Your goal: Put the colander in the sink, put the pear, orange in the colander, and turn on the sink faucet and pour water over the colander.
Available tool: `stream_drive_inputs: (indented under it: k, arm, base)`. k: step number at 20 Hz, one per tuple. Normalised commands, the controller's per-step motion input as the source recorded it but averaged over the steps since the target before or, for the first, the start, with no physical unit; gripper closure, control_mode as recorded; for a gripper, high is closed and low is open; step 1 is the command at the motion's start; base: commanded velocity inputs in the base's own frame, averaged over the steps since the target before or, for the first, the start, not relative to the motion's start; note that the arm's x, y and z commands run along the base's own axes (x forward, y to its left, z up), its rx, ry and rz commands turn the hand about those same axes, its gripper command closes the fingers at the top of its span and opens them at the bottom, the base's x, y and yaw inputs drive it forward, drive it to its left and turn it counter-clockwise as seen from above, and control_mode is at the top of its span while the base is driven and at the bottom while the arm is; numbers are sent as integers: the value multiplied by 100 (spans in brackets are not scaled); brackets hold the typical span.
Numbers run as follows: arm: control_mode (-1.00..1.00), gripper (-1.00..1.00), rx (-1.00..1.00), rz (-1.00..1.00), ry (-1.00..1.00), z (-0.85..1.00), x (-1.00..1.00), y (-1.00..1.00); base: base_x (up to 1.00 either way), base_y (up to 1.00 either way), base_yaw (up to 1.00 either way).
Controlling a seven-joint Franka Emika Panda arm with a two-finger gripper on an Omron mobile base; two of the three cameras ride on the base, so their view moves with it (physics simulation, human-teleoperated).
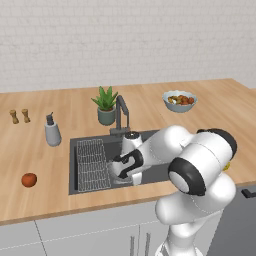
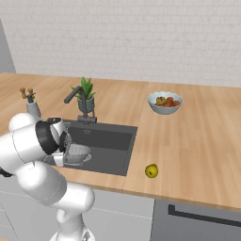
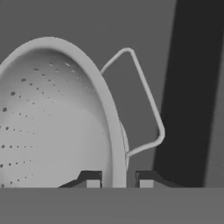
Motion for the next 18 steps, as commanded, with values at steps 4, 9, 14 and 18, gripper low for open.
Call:
stream_drive_inputs:
  k: [4,9,14,18]
  arm:
    - [-100,-100,0,0,2,0,3,0]
    - [-100,-100,0,0,0,0,3,0]
    - [-100,-100,0,-1,-1,11,3,0]
    - [-100,-100,0,-1,0,51,0,2]
  base:
    - [0,0,0]
    - [0,0,0]
    - [0,0,0]
    - [0,0,0]
